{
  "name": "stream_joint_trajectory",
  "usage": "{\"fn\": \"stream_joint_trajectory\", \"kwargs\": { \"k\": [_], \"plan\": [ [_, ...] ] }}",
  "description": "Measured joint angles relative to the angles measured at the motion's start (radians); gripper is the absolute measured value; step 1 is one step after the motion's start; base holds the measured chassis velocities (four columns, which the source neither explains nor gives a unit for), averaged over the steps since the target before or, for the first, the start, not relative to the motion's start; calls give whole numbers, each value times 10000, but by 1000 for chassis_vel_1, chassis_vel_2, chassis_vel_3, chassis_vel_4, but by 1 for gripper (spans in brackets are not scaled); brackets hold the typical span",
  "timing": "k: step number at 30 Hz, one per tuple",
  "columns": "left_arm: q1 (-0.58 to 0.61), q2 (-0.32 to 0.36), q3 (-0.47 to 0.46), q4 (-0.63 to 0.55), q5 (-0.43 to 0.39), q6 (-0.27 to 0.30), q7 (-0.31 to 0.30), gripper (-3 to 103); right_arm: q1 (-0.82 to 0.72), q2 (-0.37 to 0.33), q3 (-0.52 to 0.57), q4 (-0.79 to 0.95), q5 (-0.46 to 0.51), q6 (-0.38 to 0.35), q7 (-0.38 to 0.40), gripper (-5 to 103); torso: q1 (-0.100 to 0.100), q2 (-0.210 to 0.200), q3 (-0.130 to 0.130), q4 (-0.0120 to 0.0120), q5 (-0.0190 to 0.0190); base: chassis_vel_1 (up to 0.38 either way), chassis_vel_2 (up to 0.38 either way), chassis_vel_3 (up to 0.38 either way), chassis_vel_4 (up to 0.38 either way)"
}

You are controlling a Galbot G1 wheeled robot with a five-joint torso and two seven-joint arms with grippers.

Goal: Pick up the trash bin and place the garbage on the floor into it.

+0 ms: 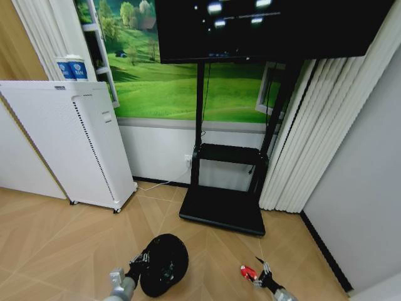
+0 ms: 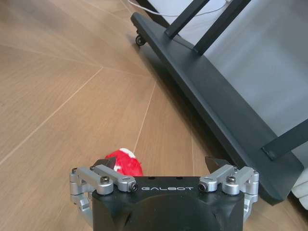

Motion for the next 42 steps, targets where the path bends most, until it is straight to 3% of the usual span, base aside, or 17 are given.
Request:
{"fn": "stream_joint_trajectory", "kwargs": {
  "k": [8,24,41,42],
  "plan": [
    [79,-64,-13,19,57,-22,30,7,409,629,-93,-1392,-427,235,-225,100,2,0,0,3,-1,0,0,0,0],
    [149,61,-171,2,-32,-97,134,7,789,1430,-533,-2476,-483,158,-413,100,1,0,0,1,0,0,0,0,0],
    [392,170,-288,-285,-70,-160,268,7,1170,2311,-903,-3423,9,-124,-685,101,1,4,0,0,-3,0,0,0,0],
    [415,180,-296,-313,-69,-162,276,7,1186,2336,-917,-3470,62,-172,-697,96,1,4,-1,0,-1,0,0,0,0]
  ]
}}
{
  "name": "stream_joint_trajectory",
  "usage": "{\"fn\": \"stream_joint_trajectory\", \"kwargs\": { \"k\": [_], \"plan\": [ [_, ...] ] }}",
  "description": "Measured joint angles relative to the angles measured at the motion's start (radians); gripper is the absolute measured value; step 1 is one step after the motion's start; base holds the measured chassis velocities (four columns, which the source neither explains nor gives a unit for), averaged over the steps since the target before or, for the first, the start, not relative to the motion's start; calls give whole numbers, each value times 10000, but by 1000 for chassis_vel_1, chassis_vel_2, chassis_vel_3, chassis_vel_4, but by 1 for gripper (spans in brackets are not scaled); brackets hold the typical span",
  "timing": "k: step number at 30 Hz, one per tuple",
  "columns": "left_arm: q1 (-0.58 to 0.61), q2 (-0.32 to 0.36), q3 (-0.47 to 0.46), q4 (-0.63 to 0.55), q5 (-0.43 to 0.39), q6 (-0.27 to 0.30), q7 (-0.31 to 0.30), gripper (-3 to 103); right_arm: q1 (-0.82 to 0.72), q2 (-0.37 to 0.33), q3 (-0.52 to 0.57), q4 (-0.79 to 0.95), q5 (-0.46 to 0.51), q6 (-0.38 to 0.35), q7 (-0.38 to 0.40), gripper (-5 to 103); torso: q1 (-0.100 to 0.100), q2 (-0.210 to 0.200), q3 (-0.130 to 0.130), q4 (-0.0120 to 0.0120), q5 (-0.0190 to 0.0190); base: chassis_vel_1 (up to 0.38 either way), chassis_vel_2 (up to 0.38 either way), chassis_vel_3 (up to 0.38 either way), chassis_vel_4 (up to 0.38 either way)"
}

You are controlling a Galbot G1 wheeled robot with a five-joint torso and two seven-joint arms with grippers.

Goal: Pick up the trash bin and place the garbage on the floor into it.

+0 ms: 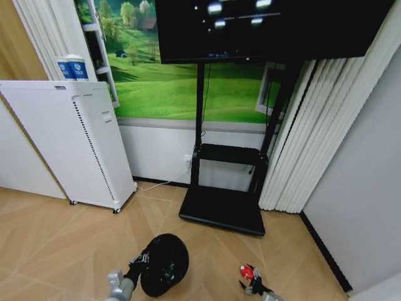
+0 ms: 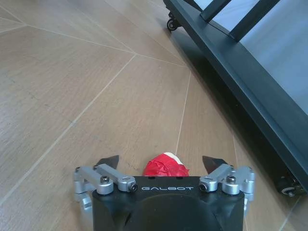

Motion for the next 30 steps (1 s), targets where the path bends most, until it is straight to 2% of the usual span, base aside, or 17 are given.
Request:
{"fn": "stream_joint_trajectory", "kwargs": {
  "k": [1,2,5,7,9,10,11,13,14,16,22,30],
  "plan": [
    [18,11,-7,-32,0,-1,6,7,20,26,-5,-60,48,-35,-20,96,-1,0,0,1,2,0,0,0,0],
    [38,33,-21,-74,5,-6,18,7,58,52,-11,-178,93,-76,-73,86,0,1,0,4,3,0,0,0,0],
    [47,46,-27,-90,6,-12,24,7,81,52,-12,-257,114,-110,-114,81,-1,1,0,3,3,0,0,0,0],
    [74,60,-35,-109,8,-19,37,7,104,39,37,-404,199,-192,-231,70,0,1,0,4,2,0,0,0,0],
    [92,61,-39,-118,11,-20,41,7,107,51,81,-478,251,-242,-260,70,0,0,0,2,3,0,0,0,0],
    [130,59,-49,-164,20,-22,43,7,116,63,140,-568,294,-291,-311,59,-1,0,0,3,1,0,0,0,0],
    [130,59,-49,-164,20,-22,43,7,116,63,140,-568,294,-291,-311,59,-1,0,0,3,1,0,0,0,0],
    [188,57,-59,-283,33,-23,45,7,112,18,212,-644,335,-313,-468,48,0,0,0,4,3,0,0,0,0],
    [188,57,-59,-283,33,-23,45,7,112,18,212,-644,335,-313,-468,48,0,0,0,4,3,0,0,0,0],
    [212,49,-66,-368,41,-24,41,7,85,-46,300,-684,363,-314,-526,40,-1,-1,0,2,-4,0,0,0,0],
    [297,47,-142,-380,101,-26,35,7,-10,-143,475,-651,373,-249,-572,29,-1,-3,0,1,-2,0,0,0,0],
    [302,96,-283,-54,134,-55,101,7,-153,-454,749,-206,336,-13,-544,28,0,-6,4,-5,10,0,0,0,0]
  ]
}}
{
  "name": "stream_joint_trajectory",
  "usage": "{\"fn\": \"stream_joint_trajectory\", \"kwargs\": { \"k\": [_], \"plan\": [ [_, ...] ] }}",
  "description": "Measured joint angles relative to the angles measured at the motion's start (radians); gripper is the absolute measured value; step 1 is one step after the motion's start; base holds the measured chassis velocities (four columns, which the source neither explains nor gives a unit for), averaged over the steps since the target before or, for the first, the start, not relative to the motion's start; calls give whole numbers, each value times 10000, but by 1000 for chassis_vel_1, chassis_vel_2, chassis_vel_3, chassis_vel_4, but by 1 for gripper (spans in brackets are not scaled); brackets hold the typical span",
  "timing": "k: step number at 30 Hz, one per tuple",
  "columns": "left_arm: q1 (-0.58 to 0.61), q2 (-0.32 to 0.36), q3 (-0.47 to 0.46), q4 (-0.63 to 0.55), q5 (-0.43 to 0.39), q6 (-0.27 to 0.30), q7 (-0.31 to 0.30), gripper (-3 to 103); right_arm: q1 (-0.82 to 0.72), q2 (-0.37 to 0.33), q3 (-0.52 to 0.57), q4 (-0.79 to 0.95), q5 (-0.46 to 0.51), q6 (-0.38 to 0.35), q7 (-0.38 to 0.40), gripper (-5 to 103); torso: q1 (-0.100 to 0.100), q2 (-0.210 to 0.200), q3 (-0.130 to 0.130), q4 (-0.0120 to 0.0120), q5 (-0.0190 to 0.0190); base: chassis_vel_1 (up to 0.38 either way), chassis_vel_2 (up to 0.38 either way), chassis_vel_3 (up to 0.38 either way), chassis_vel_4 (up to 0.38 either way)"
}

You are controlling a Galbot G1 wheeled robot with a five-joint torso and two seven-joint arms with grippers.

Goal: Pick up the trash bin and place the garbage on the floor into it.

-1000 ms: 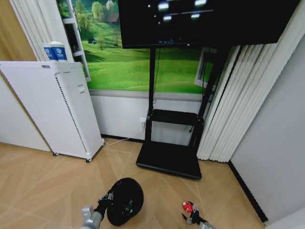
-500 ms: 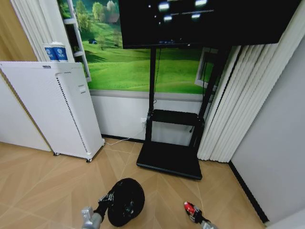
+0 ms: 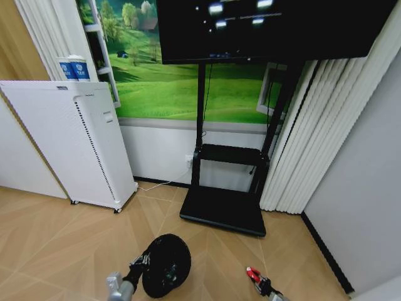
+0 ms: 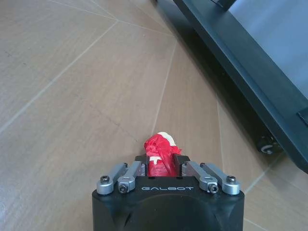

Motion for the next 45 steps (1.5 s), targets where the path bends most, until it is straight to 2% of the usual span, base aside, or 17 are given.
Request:
{"fn": "stream_joint_trajectory", "kwargs": {
  "k": [2,4,5,6,7,10,11,18,21,24,32,35,37,38,40,43,45],
  "plan": [
    [-139,77,-1,203,-77,-1,18,7,12,-241,54,268,-16,165,-7,28,0,-1,1,3,1,0,0,0,0],
    [-552,250,91,548,-223,-5,57,7,18,-834,63,1019,19,260,145,21,1,0,0,2,-12,0,0,0,0],
    [-552,250,91,548,-223,-5,57,7,18,-834,63,1019,19,260,145,21,1,0,0,2,-12,0,0,0,0],
    [-823,331,190,681,-365,2,57,7,-5,-1173,90,1748,36,341,285,19,0,0,1,1,-13,0,0,0,0],
    [-823,331,190,681,-365,2,57,7,-5,-1173,90,1748,36,341,285,19,0,0,1,1,-13,0,0,0,0],
    [-1305,425,313,791,-625,76,0,7,-67,-1573,388,2785,-407,616,495,14,0,0,0,3,-3,0,0,0,0],
    [-1593,490,407,901,-787,150,-18,7,-123,-1810,708,3465,-635,689,609,14,0,-1,-2,5,-8,0,0,0,0],
    [-2161,555,684,1469,-884,218,-41,7,-357,-2455,1515,4835,-982,731,610,14,1,-1,-2,6,-10,0,0,0,0],
    [-2264,524,697,1657,-898,218,-29,7,-422,-2614,1585,5227,-982,736,590,14,0,0,-3,2,-8,0,0,0,0],
    [-2396,438,567,2122,-943,217,17,7,-445,-3260,1607,6712,-927,744,562,14,0,1,-2,5,-10,0,0,0,0],
    [-2836,413,566,2414,-1100,224,30,7,-426,-4314,1846,8791,-1019,758,523,14,1,2,-3,6,-10,0,0,0,0],
    [-3207,518,781,2415,-1314,278,23,7,-363,-4734,1940,9722,-1021,764,475,14,1,3,-3,4,-12,0,0,0,0],
    [-3996,610,1402,2555,-1534,326,-3,7,-281,-4947,1949,10569,-989,767,465,14,1,3,-3,8,-12,0,0,0,0],
    [-3996,610,1402,2555,-1534,326,-3,7,-281,-4947,1949,10569,-989,767,465,14,1,3,-3,8,-12,0,0,0,0],
    [-4813,592,2061,2761,-1725,346,-111,7,-256,-4983,1929,11102,-1048,767,458,14,0,3,-3,5,-7,0,0,0,0],
    [-4991,580,2204,2795,-1775,362,-142,7,-256,-4992,1911,11237,-1071,767,455,14,1,3,-3,6,-7,0,0,0,0],
    [-5551,524,2634,2900,-1924,415,-209,7,-280,-5014,1862,11612,-1138,768,455,12,1,3,-2,1,-11,0,0,0,0]
  ]
}}
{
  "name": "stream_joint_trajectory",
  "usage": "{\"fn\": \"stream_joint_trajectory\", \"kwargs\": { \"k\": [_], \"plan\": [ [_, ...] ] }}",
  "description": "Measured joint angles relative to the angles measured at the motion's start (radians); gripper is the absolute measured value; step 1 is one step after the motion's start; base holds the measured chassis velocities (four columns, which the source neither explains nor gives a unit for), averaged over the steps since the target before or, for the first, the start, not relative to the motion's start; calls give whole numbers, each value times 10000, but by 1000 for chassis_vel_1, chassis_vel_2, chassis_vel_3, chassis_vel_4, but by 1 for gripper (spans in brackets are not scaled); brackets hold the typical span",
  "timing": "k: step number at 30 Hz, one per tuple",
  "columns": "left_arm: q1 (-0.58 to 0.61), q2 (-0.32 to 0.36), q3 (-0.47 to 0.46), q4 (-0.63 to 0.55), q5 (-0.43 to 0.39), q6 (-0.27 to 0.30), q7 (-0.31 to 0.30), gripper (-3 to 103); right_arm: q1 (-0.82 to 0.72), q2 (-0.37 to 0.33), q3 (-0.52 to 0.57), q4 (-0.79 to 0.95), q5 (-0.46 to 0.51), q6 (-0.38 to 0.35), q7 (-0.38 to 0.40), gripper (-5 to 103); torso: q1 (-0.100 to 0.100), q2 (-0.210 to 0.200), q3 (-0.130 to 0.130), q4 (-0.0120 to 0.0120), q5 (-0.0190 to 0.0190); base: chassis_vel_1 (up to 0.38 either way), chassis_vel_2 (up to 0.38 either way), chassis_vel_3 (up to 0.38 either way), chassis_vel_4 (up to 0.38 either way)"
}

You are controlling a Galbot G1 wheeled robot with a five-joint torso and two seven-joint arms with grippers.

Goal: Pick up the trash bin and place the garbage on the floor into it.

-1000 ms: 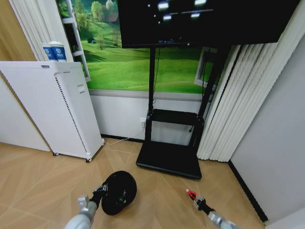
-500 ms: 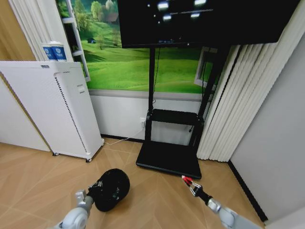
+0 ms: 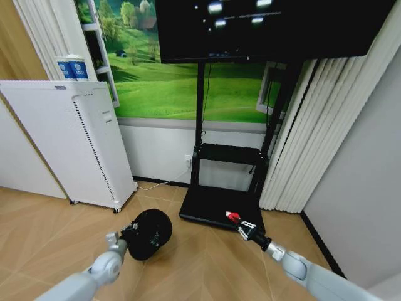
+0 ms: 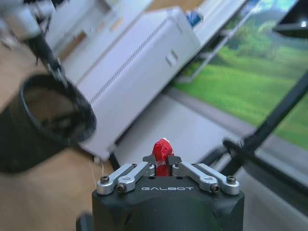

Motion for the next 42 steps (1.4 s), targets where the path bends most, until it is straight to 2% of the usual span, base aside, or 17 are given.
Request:
{"fn": "stream_joint_trajectory", "kwargs": {
  "k": [8,10,11,13,14,16,18,20,28,39,42],
  "plan": [
    [-1194,-322,1093,272,-361,92,-161,7,-4,-93,-144,1152,-137,1,1,12,0,1,-1,3,0,0,0,0,0],
    [-1961,-1022,2095,413,-406,136,-510,7,188,-143,-223,1809,-11,0,-16,12,0,0,0,6,-2,0,0,0,0],
    [-1961,-1022,2095,413,-406,136,-510,7,188,-143,-223,1809,-11,0,-16,12,0,0,0,6,-2,0,0,0,0],
    [-2486,-1613,2852,498,-496,177,-729,7,253,-121,-389,1939,74,-1,-52,12,0,0,-1,1,0,0,0,0,0],
    [-2486,-1613,2852,498,-496,177,-729,7,253,-121,-389,1939,74,-1,-52,12,0,0,-1,1,0,0,0,0,0],
    [-2845,-2005,3472,517,-496,202,-864,7,291,116,-574,1854,85,-5,-71,12,-1,0,0,4,4,0,0,0,0],
    [-2896,-2070,3547,514,-487,203,-887,7,296,163,-600,1816,81,-6,-73,12,-1,0,0,5,4,0,0,0,0],
    [-3128,-2492,3907,325,-481,219,-1154,7,284,457,-713,1490,11,-10,-76,12,-2,0,-1,4,4,0,0,0,0],
    [-3460,-2949,4486,-200,-657,320,-1452,7,483,890,-1170,958,-6,-16,-43,12,-1,0,-1,4,3,0,0,0,0],
    [-3552,-3169,4607,-186,-664,346,-1404,7,496,1286,-1499,622,-12,-23,98,12,-2,-1,-1,4,3,0,0,0,0],
    [-3558,-3416,4658,-46,-678,347,-1384,7,471,1366,-1606,628,-131,-30,265,12,-1,0,-1,5,2,0,0,0,0]
  ]
}}
